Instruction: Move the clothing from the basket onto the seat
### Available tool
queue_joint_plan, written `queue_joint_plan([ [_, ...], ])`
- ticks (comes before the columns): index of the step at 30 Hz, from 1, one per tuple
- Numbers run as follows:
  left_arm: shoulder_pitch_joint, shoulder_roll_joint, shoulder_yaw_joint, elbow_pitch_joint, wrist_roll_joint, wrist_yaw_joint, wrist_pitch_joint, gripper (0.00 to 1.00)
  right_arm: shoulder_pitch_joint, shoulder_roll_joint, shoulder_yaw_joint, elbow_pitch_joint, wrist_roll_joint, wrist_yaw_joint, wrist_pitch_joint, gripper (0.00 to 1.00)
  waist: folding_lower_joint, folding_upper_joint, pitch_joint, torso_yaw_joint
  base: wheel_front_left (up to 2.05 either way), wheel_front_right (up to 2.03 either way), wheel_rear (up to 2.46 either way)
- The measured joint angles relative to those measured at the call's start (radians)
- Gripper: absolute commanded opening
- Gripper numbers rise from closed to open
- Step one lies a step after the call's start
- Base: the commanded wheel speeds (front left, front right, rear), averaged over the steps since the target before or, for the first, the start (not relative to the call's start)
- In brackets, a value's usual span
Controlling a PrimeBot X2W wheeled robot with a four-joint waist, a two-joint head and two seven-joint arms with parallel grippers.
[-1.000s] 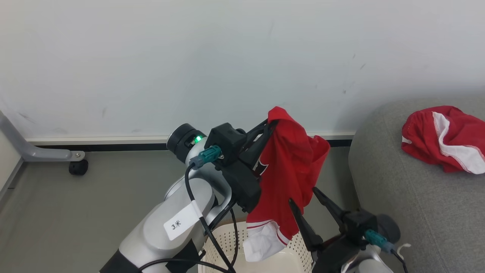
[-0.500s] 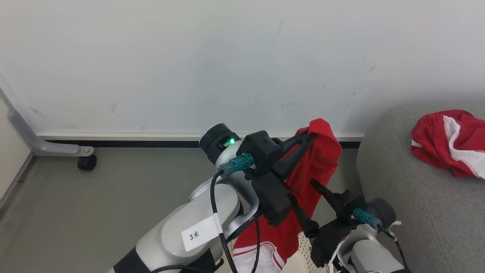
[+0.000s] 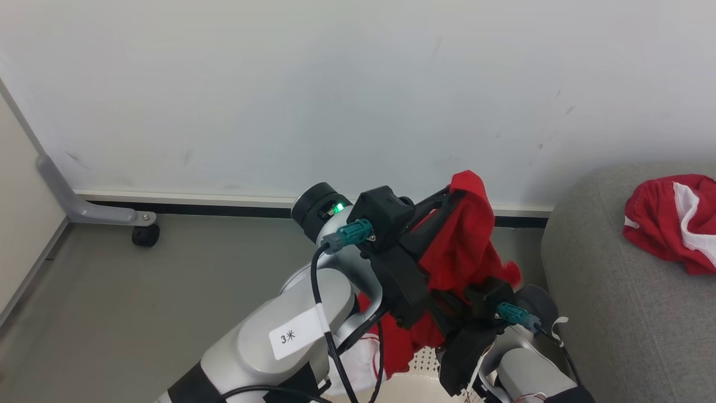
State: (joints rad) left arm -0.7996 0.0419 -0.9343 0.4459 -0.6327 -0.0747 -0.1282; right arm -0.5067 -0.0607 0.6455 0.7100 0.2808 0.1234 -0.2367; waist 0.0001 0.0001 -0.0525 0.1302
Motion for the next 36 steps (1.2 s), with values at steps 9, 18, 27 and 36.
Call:
queue_joint_plan([
  [9,0.033,0.002,0.06,0.047,-0.046,0.026,-0.016,0.45,-0.001,0.0,-0.004,0.012,0.029,0.0,-0.004,0.0,-0.0001,0.0,0.002,-0.025,0.0,0.0,0.0],
  [18,0.096,0.034,0.1,0.093,-0.071,0.04,-0.053,1.0,-0.001,-0.052,-0.039,-0.022,0.038,0.0,-0.012,0.0,-0.0001,0.0,0.006,-0.073,0.0,0.0,0.0],
  [27,0.163,0.053,0.105,0.092,-0.072,0.041,-0.082,1.0,0.0,-0.12,-0.094,-0.108,0.047,0.0,-0.012,0.0,-0.0002,0.0,0.004,-0.117,0.0,0.0,0.0],
  [36,0.253,0.063,0.075,0.043,-0.069,0.04,-0.104,1.0,0.017,-0.183,-0.129,-0.23,0.044,-0.019,-0.013,0.0,-0.0002,0.0,-0.003,-0.171,0.0,0.0,0.0],
])
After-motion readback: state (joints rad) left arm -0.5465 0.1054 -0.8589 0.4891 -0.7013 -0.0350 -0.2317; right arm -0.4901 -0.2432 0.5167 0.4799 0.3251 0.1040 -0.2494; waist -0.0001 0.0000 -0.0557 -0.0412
